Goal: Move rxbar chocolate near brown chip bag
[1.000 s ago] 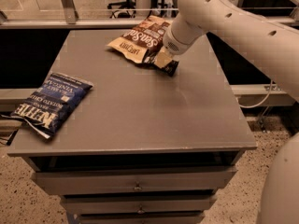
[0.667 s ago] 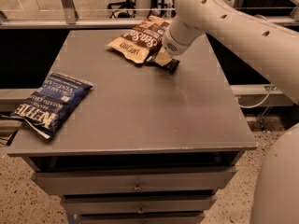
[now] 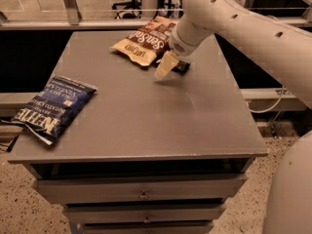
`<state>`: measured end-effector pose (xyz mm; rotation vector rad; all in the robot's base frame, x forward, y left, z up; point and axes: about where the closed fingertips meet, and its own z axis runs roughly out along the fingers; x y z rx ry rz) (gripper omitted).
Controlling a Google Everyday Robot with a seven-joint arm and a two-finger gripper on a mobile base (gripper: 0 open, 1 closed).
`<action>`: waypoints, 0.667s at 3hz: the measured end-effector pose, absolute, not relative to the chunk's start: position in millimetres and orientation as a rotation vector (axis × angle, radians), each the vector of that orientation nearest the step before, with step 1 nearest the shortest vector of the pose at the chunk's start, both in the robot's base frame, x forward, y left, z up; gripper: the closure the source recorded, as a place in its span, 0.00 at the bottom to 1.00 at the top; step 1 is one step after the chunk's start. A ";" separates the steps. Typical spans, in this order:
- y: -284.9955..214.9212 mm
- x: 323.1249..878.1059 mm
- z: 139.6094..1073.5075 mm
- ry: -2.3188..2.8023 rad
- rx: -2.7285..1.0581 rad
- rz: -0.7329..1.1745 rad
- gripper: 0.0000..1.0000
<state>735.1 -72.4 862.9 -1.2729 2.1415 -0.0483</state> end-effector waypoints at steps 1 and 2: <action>-72.4 734.9 863.2 2.141 -1.273 -0.048 0.00; -99.6 721.4 876.2 2.124 -1.246 0.014 0.00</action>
Offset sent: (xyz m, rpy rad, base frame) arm -0.0699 -0.1446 0.0751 0.2885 -0.0079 0.0190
